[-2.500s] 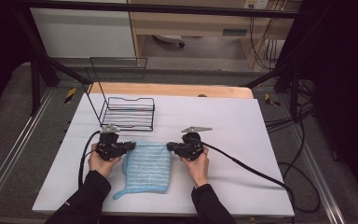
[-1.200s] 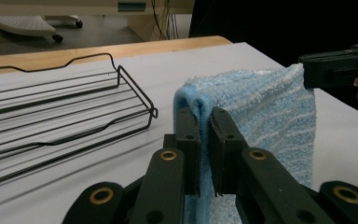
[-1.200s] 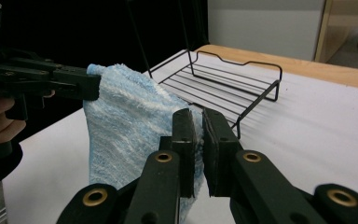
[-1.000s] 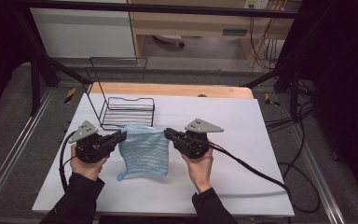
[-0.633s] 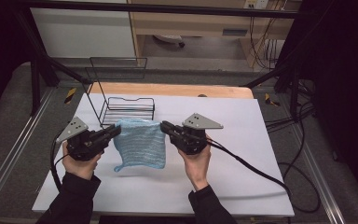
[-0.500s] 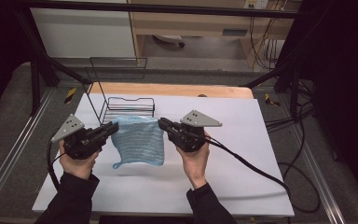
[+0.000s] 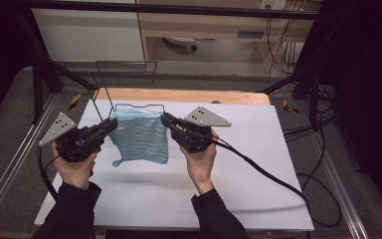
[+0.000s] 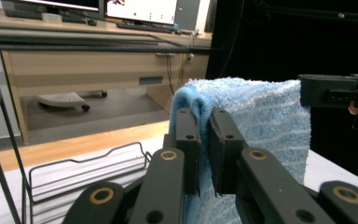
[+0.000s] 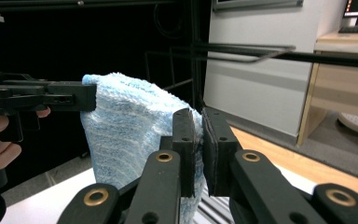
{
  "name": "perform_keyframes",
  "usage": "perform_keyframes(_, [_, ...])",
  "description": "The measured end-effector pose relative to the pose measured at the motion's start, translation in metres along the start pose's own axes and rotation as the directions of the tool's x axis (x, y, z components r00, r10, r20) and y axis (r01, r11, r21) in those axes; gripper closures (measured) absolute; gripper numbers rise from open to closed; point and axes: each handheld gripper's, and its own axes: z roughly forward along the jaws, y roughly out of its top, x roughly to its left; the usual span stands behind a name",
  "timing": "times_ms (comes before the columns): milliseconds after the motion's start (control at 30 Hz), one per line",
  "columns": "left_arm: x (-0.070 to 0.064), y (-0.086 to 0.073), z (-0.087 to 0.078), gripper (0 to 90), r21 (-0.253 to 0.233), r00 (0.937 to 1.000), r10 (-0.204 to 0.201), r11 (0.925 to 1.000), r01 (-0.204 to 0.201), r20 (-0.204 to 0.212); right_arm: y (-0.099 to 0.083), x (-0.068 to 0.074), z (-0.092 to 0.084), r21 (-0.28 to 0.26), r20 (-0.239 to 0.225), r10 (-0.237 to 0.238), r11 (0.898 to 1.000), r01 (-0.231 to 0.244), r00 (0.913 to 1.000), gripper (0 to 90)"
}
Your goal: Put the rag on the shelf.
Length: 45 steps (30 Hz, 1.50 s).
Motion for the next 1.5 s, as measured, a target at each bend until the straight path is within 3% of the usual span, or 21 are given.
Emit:
perform_keyframes(367, [0.009, 0.023, -0.003, 83.3, -0.081, 0.9995, -0.013, 0.9967, 0.011, -0.028, 0.025, 0.007, 0.014, -0.058, 0.004, -0.032, 0.998, 0.032, 0.9995, 85.0])
perform_keyframes(733, [0.018, 0.051, -0.004, 83.3, -0.154, 0.9984, -0.021, 0.9881, 0.013, -0.052, 0.055, 0.009, 0.027, -0.114, 0.02, -0.048, 0.992, 0.05, 0.9986, 85.1])
perform_keyframes(1500, [0.033, 0.109, 0.007, 83.2, -0.216, 0.9957, 0.005, 0.9762, -0.025, -0.092, 0.108, 0.002, 0.059, -0.19, 0.044, -0.079, 0.978, 0.086, 0.9959, 85.2])
